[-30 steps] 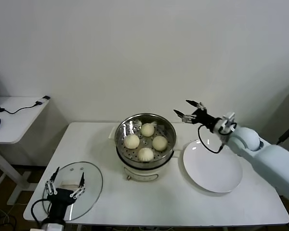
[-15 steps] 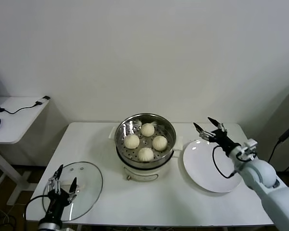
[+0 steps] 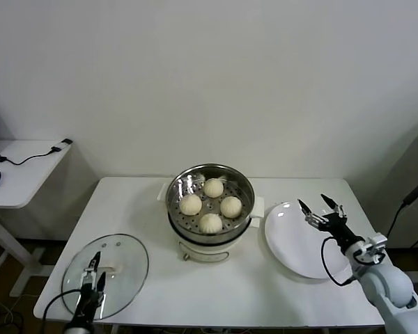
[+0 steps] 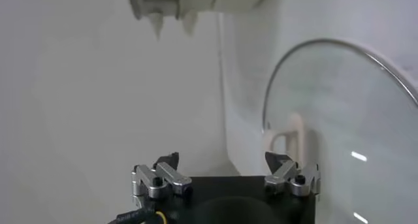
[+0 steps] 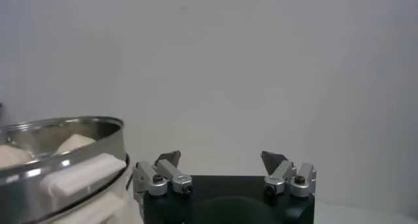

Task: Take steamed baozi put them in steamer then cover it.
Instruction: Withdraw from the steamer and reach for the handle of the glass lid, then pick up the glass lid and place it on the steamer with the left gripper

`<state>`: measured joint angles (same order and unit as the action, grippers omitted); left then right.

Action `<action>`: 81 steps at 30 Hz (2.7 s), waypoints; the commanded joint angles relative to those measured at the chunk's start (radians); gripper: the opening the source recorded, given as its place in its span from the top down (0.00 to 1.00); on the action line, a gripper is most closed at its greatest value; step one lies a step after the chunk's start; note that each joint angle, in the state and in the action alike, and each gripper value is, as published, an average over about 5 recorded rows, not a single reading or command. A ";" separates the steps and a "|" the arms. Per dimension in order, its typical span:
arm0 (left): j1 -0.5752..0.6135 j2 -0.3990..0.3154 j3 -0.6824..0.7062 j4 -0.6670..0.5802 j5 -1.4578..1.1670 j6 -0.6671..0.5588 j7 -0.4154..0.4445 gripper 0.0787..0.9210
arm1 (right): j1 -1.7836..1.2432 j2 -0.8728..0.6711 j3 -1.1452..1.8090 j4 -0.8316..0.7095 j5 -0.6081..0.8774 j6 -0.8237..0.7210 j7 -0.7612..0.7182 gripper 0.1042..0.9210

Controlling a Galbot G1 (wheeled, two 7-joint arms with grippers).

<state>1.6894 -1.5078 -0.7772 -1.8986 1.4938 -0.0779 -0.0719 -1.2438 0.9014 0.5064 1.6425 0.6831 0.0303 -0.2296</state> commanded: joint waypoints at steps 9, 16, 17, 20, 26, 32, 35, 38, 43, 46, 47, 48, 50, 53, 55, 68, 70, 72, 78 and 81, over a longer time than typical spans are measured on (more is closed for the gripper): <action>-0.167 0.014 0.009 0.225 0.066 0.072 -0.116 0.12 | -0.084 0.075 0.082 -0.004 -0.086 0.023 -0.007 0.12; -0.215 0.028 0.007 0.291 0.058 0.074 -0.152 0.12 | -0.100 0.090 0.102 -0.004 -0.102 0.029 -0.020 0.12; -0.220 0.030 0.007 0.298 0.053 0.073 -0.156 0.12 | -0.102 0.091 0.105 -0.005 -0.103 0.029 -0.022 0.12; -0.235 0.033 0.008 0.318 0.036 0.068 -0.165 0.12 | -0.107 0.097 0.113 -0.009 -0.109 0.030 -0.029 0.12; -0.252 0.037 0.010 0.336 0.021 0.047 -0.166 0.15 | -0.114 0.110 0.119 -0.013 -0.122 0.036 -0.042 0.12; -0.252 0.035 0.015 0.341 0.003 0.045 -0.165 0.34 | -0.114 0.122 0.121 -0.020 -0.137 0.043 -0.051 0.12; -0.250 0.036 0.016 0.340 -0.015 0.044 -0.166 0.44 | -0.114 0.127 0.123 -0.023 -0.143 0.047 -0.055 0.12; -0.249 0.038 0.016 0.336 -0.032 0.040 -0.168 0.54 | -0.113 0.132 0.124 -0.028 -0.147 0.052 -0.059 0.12; -0.238 0.046 0.017 0.306 -0.065 0.039 -0.179 0.71 | -0.114 0.137 0.128 -0.033 -0.151 0.055 -0.070 0.12; -0.223 0.056 0.021 0.266 -0.096 0.041 -0.184 0.81 | -0.115 0.138 0.130 -0.035 -0.151 0.057 -0.079 0.12; -0.217 0.060 0.022 0.248 -0.106 0.043 -0.185 0.85 | -0.115 0.139 0.131 -0.036 -0.151 0.057 -0.081 0.12; -0.208 0.065 0.024 0.226 -0.116 0.046 -0.186 0.88 | -0.114 0.140 0.133 -0.038 -0.152 0.058 -0.083 0.12; -0.187 0.078 0.026 0.172 -0.135 0.055 -0.185 0.91 | -0.113 0.139 0.135 -0.042 -0.152 0.059 -0.084 0.12; -0.145 0.104 0.030 0.062 -0.166 0.082 -0.161 0.92 | -0.107 0.135 0.138 -0.051 -0.152 0.061 -0.086 0.12; -0.116 0.125 0.034 -0.022 -0.185 0.115 -0.132 0.92 | -0.098 0.130 0.138 -0.060 -0.153 0.063 -0.085 0.12; -0.115 0.431 0.228 -0.325 -0.250 0.560 0.014 0.92 | 0.000 0.104 0.103 -0.137 -0.182 0.071 -0.072 0.12; -0.165 0.464 0.283 -0.325 -0.245 0.612 0.055 0.92 | 0.013 0.102 0.095 -0.148 -0.189 0.070 -0.068 0.12; -0.238 0.486 0.350 -0.325 -0.226 0.664 0.106 0.92 | 0.025 0.101 0.086 -0.158 -0.197 0.070 -0.064 0.12; -0.525 0.503 0.618 -0.313 -0.143 0.812 0.347 0.92 | 0.061 0.104 0.065 -0.188 -0.220 0.070 -0.059 0.12; -0.654 0.462 0.728 -0.288 -0.074 0.856 0.443 0.92 | 0.072 0.107 0.059 -0.200 -0.228 0.072 -0.058 0.12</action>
<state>1.4048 -1.0986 -0.4246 -2.1412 1.3078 0.5062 0.0530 -1.2212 1.0074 0.5867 1.4848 0.4776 0.1008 -0.2935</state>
